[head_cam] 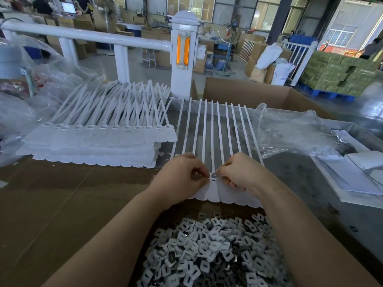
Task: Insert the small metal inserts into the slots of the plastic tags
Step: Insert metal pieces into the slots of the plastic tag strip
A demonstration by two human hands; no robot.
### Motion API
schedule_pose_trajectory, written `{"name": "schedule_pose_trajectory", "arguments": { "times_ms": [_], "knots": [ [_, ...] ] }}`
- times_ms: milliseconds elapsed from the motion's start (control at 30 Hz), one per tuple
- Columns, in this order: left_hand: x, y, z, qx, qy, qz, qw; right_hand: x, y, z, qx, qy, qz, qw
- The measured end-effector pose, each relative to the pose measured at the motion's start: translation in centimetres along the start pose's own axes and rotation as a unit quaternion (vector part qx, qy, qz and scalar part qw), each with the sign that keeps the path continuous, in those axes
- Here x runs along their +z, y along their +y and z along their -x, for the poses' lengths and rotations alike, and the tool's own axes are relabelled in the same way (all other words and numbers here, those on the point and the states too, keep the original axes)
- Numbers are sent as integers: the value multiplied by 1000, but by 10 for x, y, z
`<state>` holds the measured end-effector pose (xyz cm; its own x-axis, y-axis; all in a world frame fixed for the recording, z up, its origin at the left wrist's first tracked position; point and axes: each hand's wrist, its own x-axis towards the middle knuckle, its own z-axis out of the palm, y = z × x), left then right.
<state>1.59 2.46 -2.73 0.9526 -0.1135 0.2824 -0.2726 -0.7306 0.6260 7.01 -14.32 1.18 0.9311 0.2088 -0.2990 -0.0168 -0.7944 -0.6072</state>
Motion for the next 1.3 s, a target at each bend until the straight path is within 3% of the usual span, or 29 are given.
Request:
{"name": "schedule_pose_trajectory", "arguments": {
  "times_ms": [433,667,767,900,1033,1300],
  "knots": [
    [1,1,1,22,-5,-18,1000,5,4,-2,-22,23,24,999],
    [-1,0,2,20,-13,-14,1000,1,0,2,9,-4,-6,1000],
    [-9,4,2,5,-53,38,998,-1,-2,4,9,-14,-33,999],
    [-22,15,5,0,-189,160,969,-2,0,5,5,-21,-77,997],
    [-20,25,10,24,-306,120,944,-2,1,6,16,-32,-129,991],
    [-17,27,10,19,-325,100,940,-3,2,6,9,-34,-121,992]
  ]
}}
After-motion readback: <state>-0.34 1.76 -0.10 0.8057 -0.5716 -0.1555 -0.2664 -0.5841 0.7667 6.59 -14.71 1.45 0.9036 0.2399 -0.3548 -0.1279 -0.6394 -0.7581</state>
